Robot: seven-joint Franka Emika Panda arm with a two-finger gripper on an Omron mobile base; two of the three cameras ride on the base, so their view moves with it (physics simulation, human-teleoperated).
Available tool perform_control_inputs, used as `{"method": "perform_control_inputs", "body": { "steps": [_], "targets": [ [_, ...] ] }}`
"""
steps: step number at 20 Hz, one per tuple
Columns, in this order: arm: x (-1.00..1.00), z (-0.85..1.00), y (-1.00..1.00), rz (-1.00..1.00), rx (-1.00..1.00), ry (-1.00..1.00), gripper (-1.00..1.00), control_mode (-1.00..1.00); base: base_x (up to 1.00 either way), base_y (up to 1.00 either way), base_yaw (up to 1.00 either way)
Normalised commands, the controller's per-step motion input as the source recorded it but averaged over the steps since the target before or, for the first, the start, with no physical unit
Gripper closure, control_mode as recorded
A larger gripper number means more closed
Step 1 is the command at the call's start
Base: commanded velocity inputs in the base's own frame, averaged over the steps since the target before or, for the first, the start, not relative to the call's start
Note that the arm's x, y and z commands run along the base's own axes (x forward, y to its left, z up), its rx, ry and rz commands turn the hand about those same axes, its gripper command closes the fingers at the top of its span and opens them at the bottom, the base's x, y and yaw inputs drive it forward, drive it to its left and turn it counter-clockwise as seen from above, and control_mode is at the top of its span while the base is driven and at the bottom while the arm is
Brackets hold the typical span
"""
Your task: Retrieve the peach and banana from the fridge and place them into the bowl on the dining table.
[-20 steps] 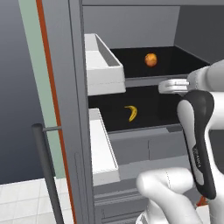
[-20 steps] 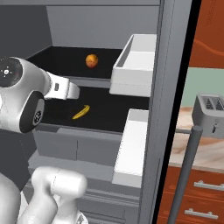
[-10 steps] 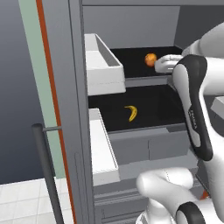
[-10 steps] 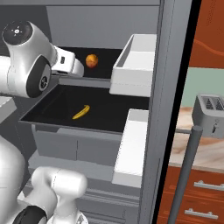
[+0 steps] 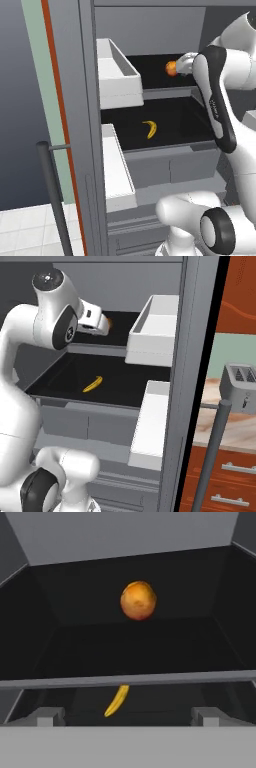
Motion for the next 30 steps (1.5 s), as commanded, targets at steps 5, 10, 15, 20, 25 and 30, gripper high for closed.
{"method": "perform_control_inputs", "body": {
  "steps": [5, 10, 15, 20, 25, 30],
  "targets": [
    [0.73, -0.17, -0.15, 0.00, 0.00, 0.00, -1.00, -1.00, 0.00, 0.00, 0.00],
    [0.72, -0.14, -0.03, 0.00, 0.00, 0.00, -1.00, -1.00, 0.00, 0.00, 0.00],
    [0.66, -0.12, 0.00, 0.00, 0.00, 0.00, -1.00, -1.00, 0.00, 0.00, 0.00],
    [0.56, -0.14, 0.00, 0.00, 0.00, 0.00, -1.00, -1.00, 0.00, 0.00, 0.00],
    [0.50, -0.14, 0.00, 0.00, 0.00, 0.00, -1.00, -1.00, 0.00, 0.00, 0.00],
    [0.48, -0.11, 0.00, 0.00, 0.00, -0.01, -1.00, -1.00, 0.00, 0.00, 0.00]
  ]
}}
